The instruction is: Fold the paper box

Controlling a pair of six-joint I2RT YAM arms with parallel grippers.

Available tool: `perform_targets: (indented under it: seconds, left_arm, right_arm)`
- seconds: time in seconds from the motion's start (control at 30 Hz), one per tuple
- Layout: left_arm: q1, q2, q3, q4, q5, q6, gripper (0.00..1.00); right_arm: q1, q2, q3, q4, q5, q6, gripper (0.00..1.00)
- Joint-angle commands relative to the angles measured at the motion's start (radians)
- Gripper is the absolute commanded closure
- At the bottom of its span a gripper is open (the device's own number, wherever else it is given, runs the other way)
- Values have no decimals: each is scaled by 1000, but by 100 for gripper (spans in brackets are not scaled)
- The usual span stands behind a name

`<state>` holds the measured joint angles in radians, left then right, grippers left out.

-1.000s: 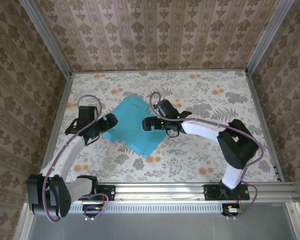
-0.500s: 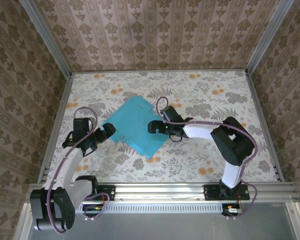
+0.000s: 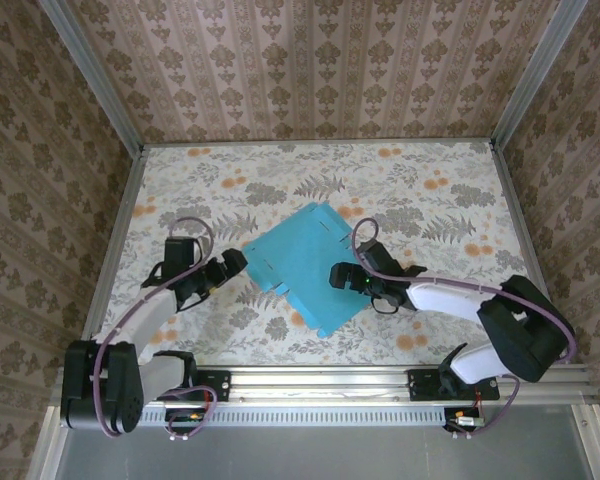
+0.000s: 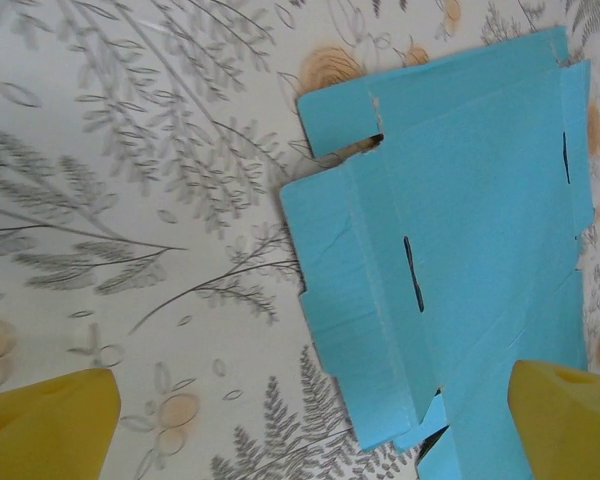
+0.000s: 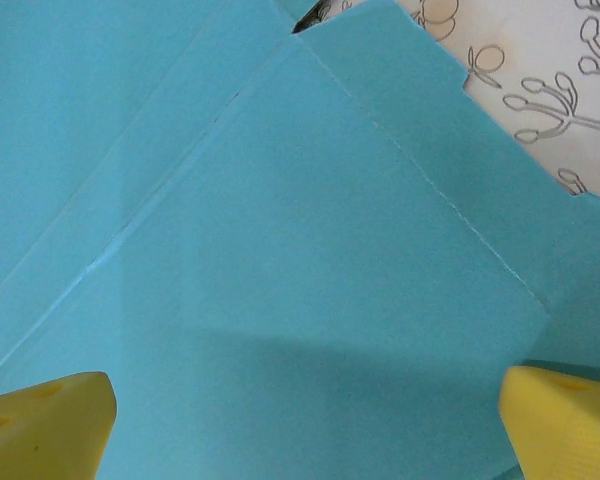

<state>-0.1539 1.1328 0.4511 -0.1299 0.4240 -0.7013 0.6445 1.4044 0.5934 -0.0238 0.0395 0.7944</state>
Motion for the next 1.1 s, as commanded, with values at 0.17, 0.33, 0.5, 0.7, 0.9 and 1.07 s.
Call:
perform_targets:
  seconds: [0.17,0.33,0.5,0.7,0.9,1.07]
  left_arm:
    - [-93,168,123,-10,-24,-11,3]
    - [-135,242,181,-28,-59,-40,9]
    - [-172,292,231,-81,-108,-56,11]
    - [-202,332,269,-104,-134,-83,13]
    - [-229,367,323,-163,-183,-83,20]
    - [-236,392,344,-171,-211,-78,23]
  right_arm:
    - [-5,-178,39,-123,-113,-142,0]
    - [-5,-188,47,-160,-104,-163,0]
    - [-5,-180,25,-145,-95,-157,0]
    - [-5,-171,19,-137,-90,-164,0]
    - [-6,-161,12,-128,-88,-168,0]
    - [-6,-155,6,-123,-88,-171,0]
